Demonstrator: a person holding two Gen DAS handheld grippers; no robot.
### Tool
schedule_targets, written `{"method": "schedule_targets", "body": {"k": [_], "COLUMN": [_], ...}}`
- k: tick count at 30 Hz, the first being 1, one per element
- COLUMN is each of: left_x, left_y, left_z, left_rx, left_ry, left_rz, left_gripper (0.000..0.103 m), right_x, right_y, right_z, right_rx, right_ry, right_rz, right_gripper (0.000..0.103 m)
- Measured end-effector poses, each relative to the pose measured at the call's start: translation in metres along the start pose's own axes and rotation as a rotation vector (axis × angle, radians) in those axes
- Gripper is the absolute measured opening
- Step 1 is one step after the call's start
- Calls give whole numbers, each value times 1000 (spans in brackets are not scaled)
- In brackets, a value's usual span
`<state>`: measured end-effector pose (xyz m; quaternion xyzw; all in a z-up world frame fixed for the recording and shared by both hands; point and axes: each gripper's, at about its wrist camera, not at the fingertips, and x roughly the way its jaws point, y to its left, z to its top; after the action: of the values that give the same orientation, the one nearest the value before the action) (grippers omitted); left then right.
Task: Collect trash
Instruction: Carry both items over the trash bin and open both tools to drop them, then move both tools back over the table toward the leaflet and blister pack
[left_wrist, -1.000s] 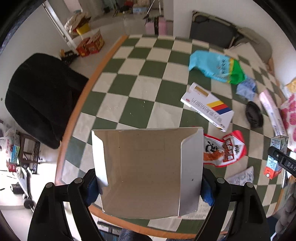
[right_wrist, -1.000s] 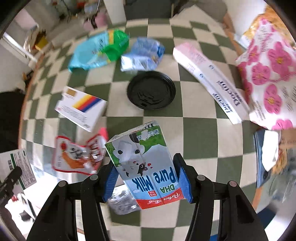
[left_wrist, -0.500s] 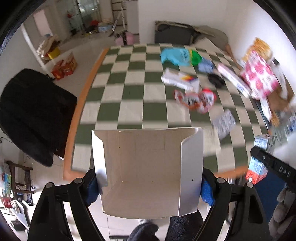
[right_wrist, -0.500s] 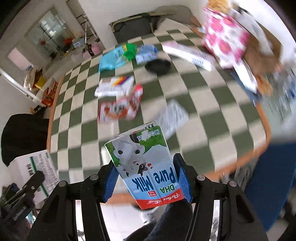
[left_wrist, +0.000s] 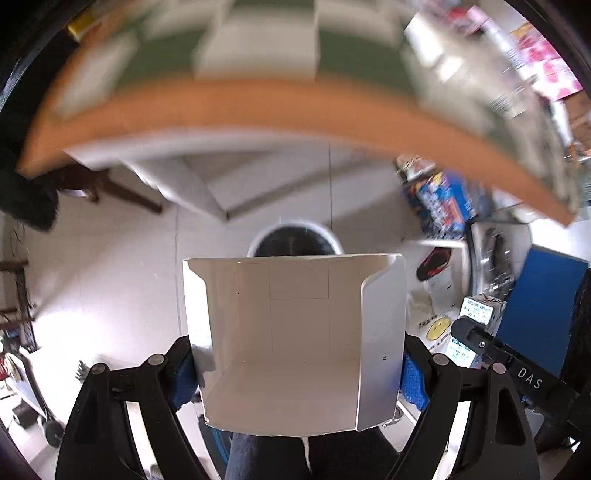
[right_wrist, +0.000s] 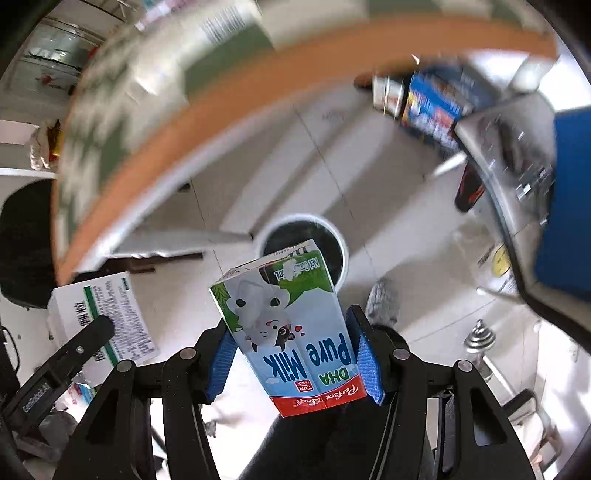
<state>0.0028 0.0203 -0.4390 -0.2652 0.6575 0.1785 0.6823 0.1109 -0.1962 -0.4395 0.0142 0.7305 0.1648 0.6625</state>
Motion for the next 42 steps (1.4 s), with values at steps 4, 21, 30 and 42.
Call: {"method": "schedule_targets", "body": {"k": [4,21,30,42], "left_x": [105,264,229,131], "left_y": [5,41,41,33], "left_z": [4,13,2,-30], "left_rx": [-19,-44,9,5], "left_ry": [75,172,107,77], "left_rz": [-13,-27,103,138], "left_gripper": [84,103,103,103], "right_x": [87,330,295,201], "right_y": [-21,-72,-54,-17], "right_z": [5,31,31,-4], "right_rx": [8,61,-66,-177], "right_ry": [48,172,97,26], "right_rz": [0,135,-41,-194], "right_gripper": [59,72,100,100]}}
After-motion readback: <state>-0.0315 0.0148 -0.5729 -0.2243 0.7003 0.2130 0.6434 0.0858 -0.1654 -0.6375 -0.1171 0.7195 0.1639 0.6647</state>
